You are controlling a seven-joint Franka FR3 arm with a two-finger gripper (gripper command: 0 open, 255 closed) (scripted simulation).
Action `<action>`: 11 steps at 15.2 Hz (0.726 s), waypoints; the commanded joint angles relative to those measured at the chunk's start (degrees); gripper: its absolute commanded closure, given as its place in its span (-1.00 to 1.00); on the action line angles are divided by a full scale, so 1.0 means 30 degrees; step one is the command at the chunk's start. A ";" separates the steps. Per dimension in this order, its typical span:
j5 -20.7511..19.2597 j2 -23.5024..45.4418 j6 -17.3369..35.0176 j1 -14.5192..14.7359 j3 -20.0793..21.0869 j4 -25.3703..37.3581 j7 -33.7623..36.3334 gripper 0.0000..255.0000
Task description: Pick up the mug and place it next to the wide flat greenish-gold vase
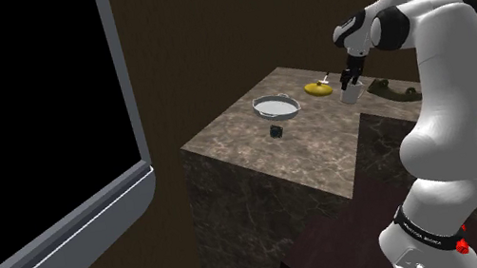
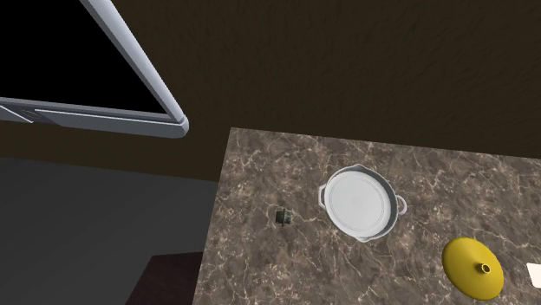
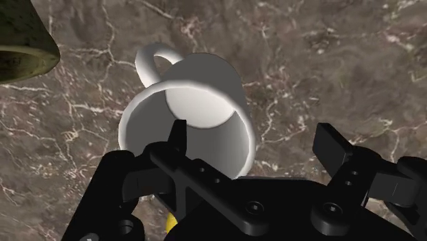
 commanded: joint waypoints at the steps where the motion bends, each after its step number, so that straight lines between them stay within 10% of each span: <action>1: -0.0123 -0.0402 -0.0705 0.0022 -0.0086 0.0322 0.0059 -1.00; 11: -0.0267 -0.0842 -0.1574 0.0054 -0.0177 0.0768 0.0150 -1.00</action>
